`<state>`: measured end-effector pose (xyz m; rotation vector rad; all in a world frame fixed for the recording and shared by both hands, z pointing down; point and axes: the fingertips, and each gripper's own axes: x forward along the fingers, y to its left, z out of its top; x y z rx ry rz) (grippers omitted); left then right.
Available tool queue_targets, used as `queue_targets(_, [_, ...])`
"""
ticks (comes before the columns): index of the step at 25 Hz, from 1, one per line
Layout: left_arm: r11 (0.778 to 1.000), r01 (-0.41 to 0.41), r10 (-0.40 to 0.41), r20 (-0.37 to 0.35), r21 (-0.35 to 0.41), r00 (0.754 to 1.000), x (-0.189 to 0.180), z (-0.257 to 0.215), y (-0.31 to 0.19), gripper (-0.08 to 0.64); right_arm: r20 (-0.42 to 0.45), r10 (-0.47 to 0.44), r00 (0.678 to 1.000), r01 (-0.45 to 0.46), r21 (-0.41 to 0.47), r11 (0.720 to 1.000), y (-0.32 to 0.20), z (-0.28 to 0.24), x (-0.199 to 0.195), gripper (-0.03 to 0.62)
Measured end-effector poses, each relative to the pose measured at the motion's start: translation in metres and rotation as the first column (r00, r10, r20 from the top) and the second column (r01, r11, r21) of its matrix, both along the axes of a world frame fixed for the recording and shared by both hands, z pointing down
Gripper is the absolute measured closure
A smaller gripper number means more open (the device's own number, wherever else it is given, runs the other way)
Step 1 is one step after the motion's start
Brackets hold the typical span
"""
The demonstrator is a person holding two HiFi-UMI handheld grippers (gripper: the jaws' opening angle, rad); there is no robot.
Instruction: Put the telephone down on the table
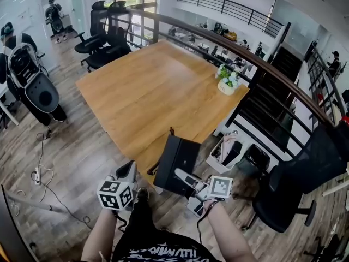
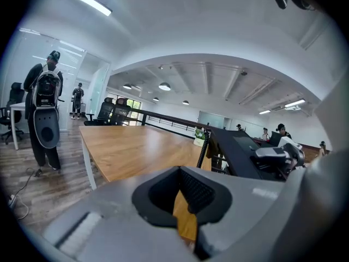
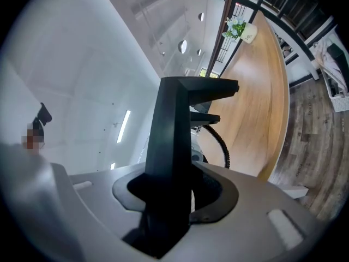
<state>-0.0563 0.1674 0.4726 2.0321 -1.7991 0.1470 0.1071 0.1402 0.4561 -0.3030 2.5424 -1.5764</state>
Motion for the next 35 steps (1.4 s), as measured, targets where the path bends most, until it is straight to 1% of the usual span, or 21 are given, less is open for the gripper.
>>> queue_targets(5, [0.999,-0.044,0.044,-0.006,0.013,0.999,-0.037,-0.006,-0.059,0.558,-0.009,0.023,1.0,-0.023,0.01,1.0,-0.047,-0.002,-0.038,0.426])
queue_targets(10, [0.995,-0.099,0.099,-0.01,0.021,0.995,-0.068,-0.014,-0.124,0.558,0.0,0.076,0.997,-0.076,0.002,0.997,-0.1,-0.007,-0.069,0.426])
queue_targets(15, [0.986,-0.164,0.164,-0.011,0.017,0.986,-0.096,-0.019,-0.19,0.558,-0.008,0.15,0.989,-0.15,0.0,0.989,-0.161,-0.01,-0.095,0.426])
queue_targets(19, [0.975,-0.221,0.222,-0.009,0.015,0.975,-0.115,-0.019,-0.238,0.558,-0.007,0.198,0.98,-0.198,0.015,0.98,-0.204,-0.014,-0.116,0.426])
queue_targets(28, [0.947,-0.318,0.319,-0.012,0.031,0.948,-0.134,-0.02,-0.328,0.558,-0.025,0.296,0.955,-0.295,0.014,0.955,-0.292,-0.006,-0.141,0.426])
queue_targets(31, [0.939,-0.342,0.343,-0.017,0.027,0.939,-0.141,-0.017,-0.354,0.558,-0.022,0.32,0.947,-0.32,0.021,0.947,-0.323,-0.005,-0.153,0.426])
queue_targets(35, [0.928,-0.371,0.372,-0.026,0.018,0.928,-0.142,-0.007,-0.381,0.558,-0.037,0.352,0.935,-0.351,0.036,0.936,-0.358,0.0,-0.157,0.426])
